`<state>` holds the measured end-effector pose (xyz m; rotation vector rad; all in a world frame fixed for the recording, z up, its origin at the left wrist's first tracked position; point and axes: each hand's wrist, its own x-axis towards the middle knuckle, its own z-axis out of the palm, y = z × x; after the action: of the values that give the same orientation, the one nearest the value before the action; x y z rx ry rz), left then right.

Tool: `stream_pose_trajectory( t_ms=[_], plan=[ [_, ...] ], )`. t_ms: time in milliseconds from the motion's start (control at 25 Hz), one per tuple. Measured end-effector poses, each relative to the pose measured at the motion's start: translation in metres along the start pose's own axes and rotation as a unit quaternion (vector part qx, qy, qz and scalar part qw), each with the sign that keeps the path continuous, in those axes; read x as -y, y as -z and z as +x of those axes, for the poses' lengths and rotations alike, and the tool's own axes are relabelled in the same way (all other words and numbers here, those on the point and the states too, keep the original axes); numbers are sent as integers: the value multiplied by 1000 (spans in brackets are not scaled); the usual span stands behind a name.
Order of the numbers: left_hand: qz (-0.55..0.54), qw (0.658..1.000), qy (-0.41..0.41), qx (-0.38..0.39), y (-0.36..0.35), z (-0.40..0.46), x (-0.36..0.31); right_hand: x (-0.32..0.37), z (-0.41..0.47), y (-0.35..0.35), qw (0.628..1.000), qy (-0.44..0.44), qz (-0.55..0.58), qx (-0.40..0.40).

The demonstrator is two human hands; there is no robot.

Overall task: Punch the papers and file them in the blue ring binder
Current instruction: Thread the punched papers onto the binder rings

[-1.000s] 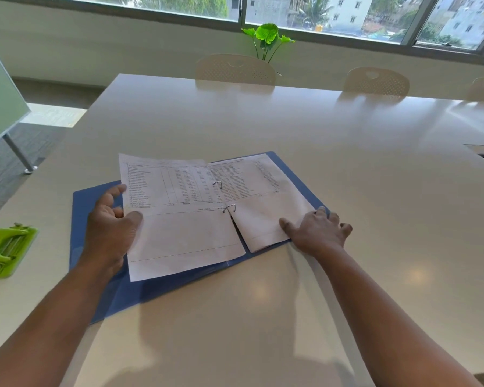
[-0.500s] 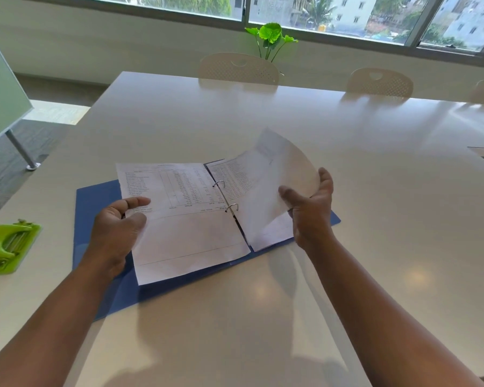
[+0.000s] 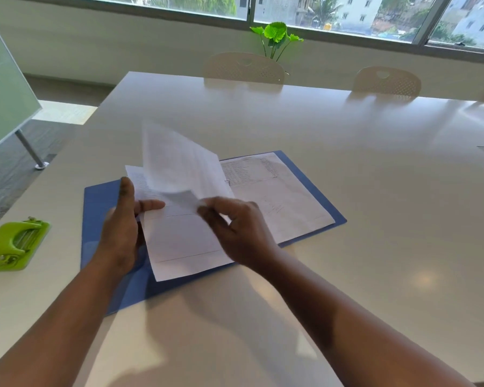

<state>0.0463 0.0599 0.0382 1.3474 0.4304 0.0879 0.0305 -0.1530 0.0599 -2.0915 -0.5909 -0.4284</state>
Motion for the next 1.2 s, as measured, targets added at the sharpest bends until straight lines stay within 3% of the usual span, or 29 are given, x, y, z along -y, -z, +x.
stream_pose_trajectory(
  t_ms=[120,240,320,480,600,720,840,1000,1200],
  plan=[
    [-32,999,3,-4,-1,-8,-3,1,-8,-18,994,57,-20,88],
    [-10,999,24,-40,-1,-9,-1,0,-14,-16,991,29,-30,131],
    [-5,998,36,-49,4,-5,2,-4,-14,-6,993,-28,-42,102],
    [16,998,48,-40,10,0,6,-36,-4,31,984,-144,-93,-40],
    [14,998,46,-46,9,3,6,-70,-5,67,931,-276,-237,-15],
    [8,997,56,-51,9,4,6,-100,-17,96,831,-388,-393,72],
    [14,996,61,-58,9,5,9,-119,-30,108,779,-445,-427,114],
    [22,996,56,-64,7,6,11,-127,-38,104,766,-468,-418,141],
    [32,996,56,-63,7,7,12,-125,-41,95,792,-445,-398,130]
  ],
)
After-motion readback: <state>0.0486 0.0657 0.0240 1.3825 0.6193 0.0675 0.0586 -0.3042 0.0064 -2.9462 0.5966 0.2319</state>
